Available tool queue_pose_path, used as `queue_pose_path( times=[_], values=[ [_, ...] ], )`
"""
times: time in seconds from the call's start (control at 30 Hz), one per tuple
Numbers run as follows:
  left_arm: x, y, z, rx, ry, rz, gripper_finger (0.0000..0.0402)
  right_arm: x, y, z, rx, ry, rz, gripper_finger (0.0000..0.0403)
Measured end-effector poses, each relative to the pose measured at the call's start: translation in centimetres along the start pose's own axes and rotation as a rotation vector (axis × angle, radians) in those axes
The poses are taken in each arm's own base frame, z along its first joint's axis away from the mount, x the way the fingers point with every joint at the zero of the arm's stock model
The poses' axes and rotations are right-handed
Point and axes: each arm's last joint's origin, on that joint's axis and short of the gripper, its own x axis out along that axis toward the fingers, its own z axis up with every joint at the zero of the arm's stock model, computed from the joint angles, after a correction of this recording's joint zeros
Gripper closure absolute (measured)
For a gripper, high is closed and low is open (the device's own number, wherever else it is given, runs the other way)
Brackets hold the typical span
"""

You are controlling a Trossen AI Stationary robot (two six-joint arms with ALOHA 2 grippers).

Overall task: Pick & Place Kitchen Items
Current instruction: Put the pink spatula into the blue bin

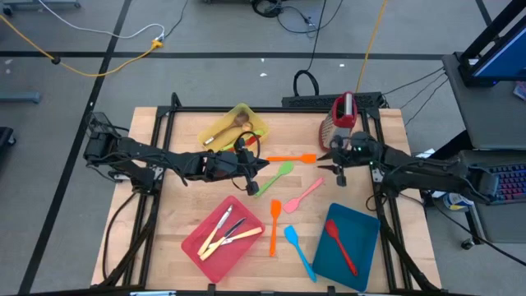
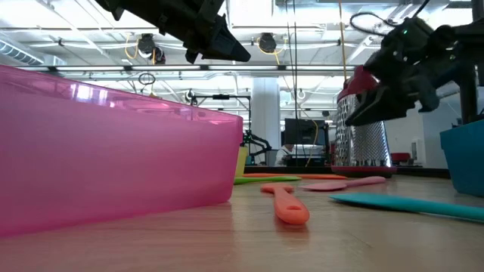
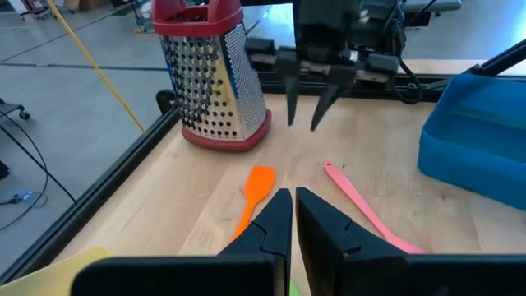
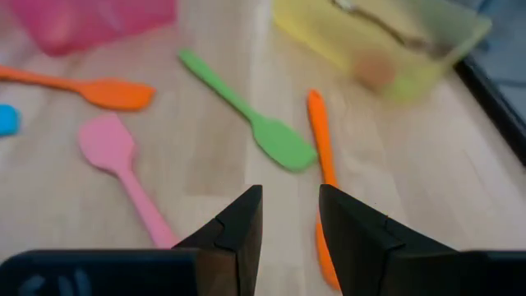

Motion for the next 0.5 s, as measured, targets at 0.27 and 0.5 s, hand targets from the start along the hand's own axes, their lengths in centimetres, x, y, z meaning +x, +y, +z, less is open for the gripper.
queue_pose_path(
  times=[0.27, 0.5],
  values=[
    [0.0, 0.0, 0.0, 0.018, 0.000, 0.001, 0.0376, 1.6, 0.3, -3.1, -0.018, 0.139, 0.102, 0.0289],
    [0.0, 0.1, 0.0, 0.020, 0.001, 0.002, 0.0376, 2.1, 0.5, -3.5, -0.025, 0.113, 0.209, 0.0289]
  ],
)
